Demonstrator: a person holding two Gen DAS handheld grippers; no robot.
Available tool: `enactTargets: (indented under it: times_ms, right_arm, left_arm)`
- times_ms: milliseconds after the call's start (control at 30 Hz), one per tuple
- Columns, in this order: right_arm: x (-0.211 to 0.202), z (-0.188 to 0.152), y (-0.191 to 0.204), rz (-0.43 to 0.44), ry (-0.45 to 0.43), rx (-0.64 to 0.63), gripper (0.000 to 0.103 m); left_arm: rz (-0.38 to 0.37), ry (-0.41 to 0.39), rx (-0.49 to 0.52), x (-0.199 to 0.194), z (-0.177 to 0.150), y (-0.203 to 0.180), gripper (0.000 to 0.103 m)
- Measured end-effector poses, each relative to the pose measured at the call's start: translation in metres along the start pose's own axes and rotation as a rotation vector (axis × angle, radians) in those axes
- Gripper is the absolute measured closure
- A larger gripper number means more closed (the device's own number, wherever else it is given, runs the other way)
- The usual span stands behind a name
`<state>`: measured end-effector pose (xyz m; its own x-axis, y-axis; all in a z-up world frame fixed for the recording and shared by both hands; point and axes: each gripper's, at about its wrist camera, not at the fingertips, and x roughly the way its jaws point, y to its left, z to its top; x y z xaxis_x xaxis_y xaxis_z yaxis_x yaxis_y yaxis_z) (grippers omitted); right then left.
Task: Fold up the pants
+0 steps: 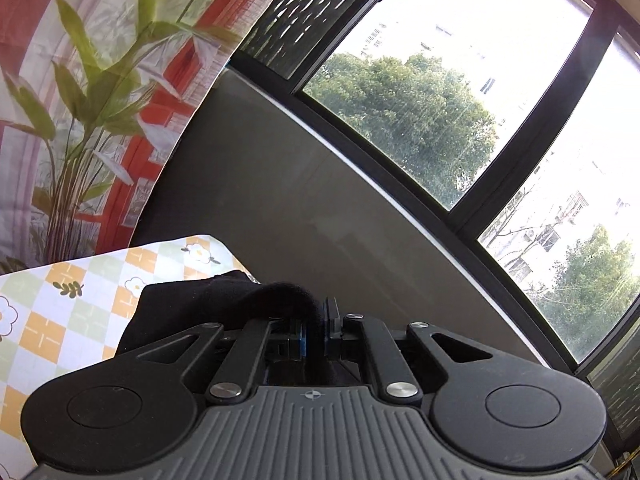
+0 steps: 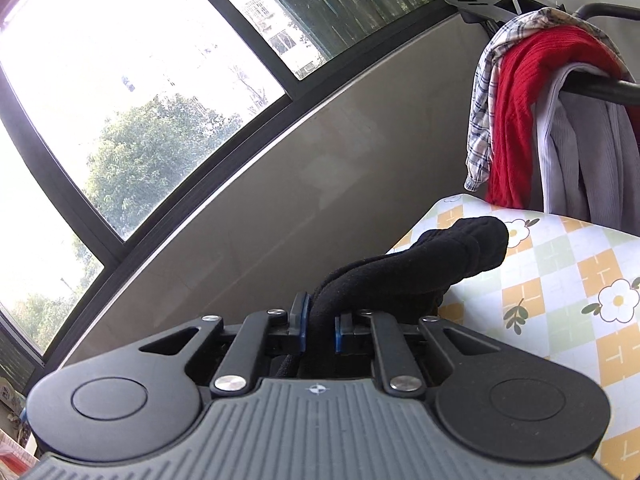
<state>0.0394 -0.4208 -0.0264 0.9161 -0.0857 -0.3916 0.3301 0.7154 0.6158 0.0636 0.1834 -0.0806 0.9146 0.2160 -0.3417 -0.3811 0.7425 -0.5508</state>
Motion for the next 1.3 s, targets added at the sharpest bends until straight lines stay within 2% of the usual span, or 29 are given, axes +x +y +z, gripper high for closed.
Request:
enactTargets:
  times_ms: [267,500,700,867,1033,1167,1300]
  right_arm:
    - [-0.042,-0.004,-0.018,-0.006,-0.021,0.043,0.091]
    - [-0.103,-0.017,-0.053,-0.108,0.001,0.066,0.093]
    - [-0.127,-0.024,-0.075,-0.225,0.014,0.1,0.093]
    - [-0.122,-0.024,-0.074,-0.256,0.013,0.096,0.093]
    - [-0.104,-0.017,-0.061,-0.241,0.029,0.057,0.093]
    - [-0.077,-0.01,-0.044,-0.206,0.048,0.001,0.093]
    - [-0.033,-0.002,-0.024,-0.177,0.057,-0.069,0.093]
  left_arm:
    - [-0.07,-0.063,0.107,-0.028,0.014,-0.03,0.095]
    - [-0.106,-0.026,0.17,-0.043,0.014,-0.04,0.095]
    - [-0.155,0.055,0.178,-0.022,0.002,-0.041,0.095]
    - [-0.154,0.087,0.164,-0.012,-0.004,-0.036,0.095]
    - [-0.123,0.085,0.114,-0.002,0.003,-0.027,0.095]
    - [-0.074,0.054,0.084,0.007,0.01,-0.023,0.095]
    - [-0.032,0.035,0.076,0.035,0.015,-0.031,0.095]
